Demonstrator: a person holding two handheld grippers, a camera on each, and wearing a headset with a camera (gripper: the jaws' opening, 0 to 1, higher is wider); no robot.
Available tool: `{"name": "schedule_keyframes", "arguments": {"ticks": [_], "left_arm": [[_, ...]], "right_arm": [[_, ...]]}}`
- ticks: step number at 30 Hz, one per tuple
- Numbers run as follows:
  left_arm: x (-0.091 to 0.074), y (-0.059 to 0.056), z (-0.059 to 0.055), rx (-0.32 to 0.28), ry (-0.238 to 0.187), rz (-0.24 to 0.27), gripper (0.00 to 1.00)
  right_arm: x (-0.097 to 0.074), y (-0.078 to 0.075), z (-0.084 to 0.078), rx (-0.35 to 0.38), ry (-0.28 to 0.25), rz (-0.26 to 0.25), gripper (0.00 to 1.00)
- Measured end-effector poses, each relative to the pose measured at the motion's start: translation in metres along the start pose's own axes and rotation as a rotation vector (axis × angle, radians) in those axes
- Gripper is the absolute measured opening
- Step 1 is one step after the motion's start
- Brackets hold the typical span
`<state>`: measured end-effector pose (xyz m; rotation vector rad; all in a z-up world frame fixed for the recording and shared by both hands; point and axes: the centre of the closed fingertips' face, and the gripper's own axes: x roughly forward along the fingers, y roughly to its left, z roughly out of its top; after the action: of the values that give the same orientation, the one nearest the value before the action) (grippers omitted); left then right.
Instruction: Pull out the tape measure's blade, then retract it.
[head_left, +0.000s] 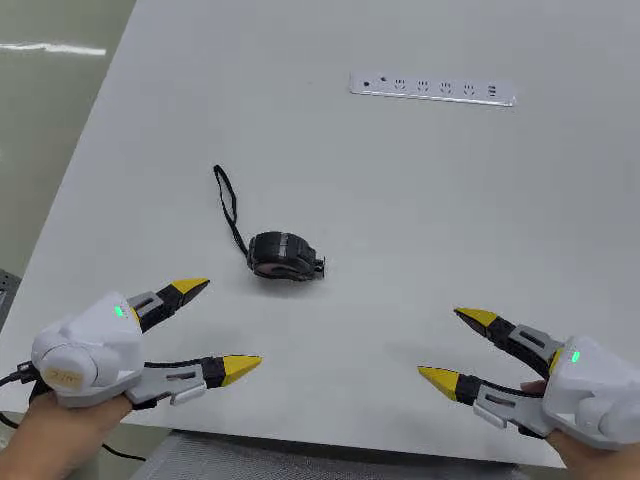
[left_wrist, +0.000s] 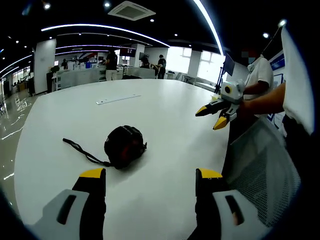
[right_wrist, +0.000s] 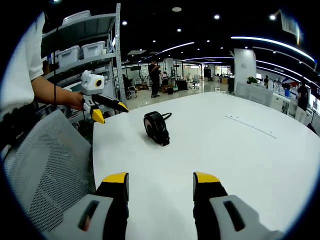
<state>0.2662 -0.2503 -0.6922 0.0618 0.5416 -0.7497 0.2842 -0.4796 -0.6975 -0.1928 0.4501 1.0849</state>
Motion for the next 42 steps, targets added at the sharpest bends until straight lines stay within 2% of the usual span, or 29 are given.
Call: {"name": "schedule_keyframes", "arguments": {"ticks": [26,30,42], "left_arm": [[0.015,0.012,0.001,0.037,0.035,-0.037,0.71],[0.018,0.012,0.000,0.063,0.055,-0.048,0.72],[0.026,0.019,0.003,0.089,0.074,-0.068,0.72]], "right_arm": [[0.023,-0.006,0.004,-0.031,0.009,0.066,0.51],[0.026,-0.007,0.005,-0.034,0.010,0.074,0.51],[0.036,-0.012,0.007,-0.037,0.010,0.092,0.51]]}}
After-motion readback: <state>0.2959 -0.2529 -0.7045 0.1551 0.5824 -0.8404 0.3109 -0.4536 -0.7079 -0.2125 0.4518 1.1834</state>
